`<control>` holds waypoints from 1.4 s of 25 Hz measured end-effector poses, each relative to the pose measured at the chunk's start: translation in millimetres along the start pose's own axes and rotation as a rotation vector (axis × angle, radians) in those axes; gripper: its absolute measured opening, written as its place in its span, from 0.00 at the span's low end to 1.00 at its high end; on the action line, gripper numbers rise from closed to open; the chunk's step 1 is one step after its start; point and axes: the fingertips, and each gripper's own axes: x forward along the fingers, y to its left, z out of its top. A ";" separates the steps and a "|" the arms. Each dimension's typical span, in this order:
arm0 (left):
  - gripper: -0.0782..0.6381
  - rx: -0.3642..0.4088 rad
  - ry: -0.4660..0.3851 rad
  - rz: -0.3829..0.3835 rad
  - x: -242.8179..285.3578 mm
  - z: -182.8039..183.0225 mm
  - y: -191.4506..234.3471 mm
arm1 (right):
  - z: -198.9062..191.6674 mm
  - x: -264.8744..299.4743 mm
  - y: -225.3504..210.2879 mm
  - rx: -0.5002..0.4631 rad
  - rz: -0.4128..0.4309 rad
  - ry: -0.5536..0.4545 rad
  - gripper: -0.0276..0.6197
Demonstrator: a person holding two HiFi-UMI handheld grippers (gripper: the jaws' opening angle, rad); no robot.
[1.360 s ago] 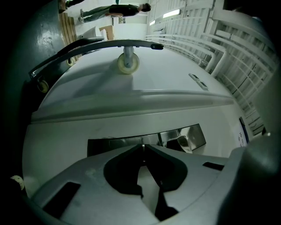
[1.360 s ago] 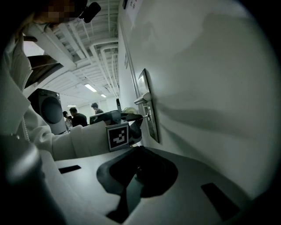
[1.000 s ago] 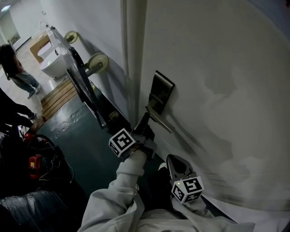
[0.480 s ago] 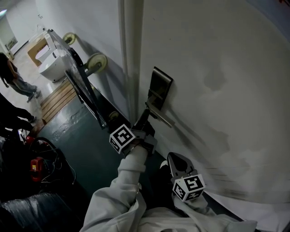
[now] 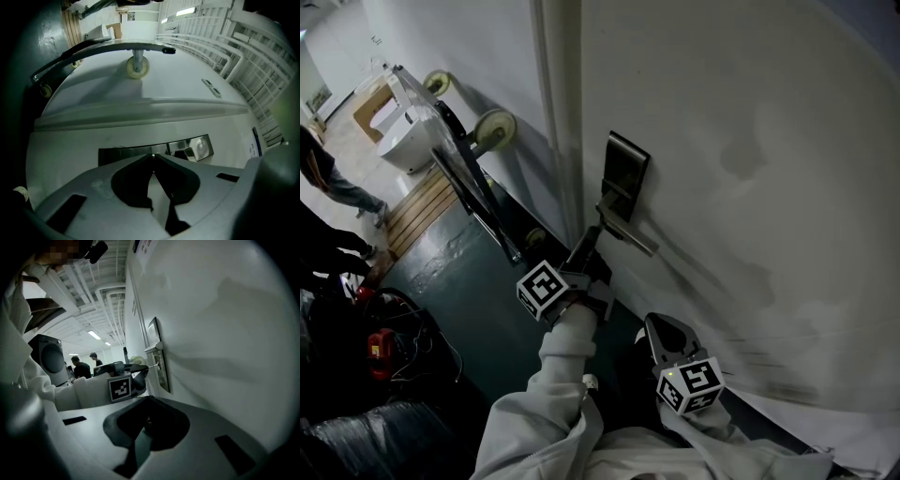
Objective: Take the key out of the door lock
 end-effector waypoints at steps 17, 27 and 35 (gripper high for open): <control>0.14 0.080 -0.026 0.009 -79.7 23.2 0.1 | 1.7 5.4 18.8 -0.012 0.030 -0.031 0.12; 0.14 0.221 -0.021 -0.048 -96.3 24.8 -41.3 | 12.1 6.3 22.5 -0.019 0.041 -0.069 0.12; 0.14 0.422 0.001 0.013 -111.8 27.4 -49.6 | 21.0 8.2 26.8 -0.021 0.061 -0.095 0.12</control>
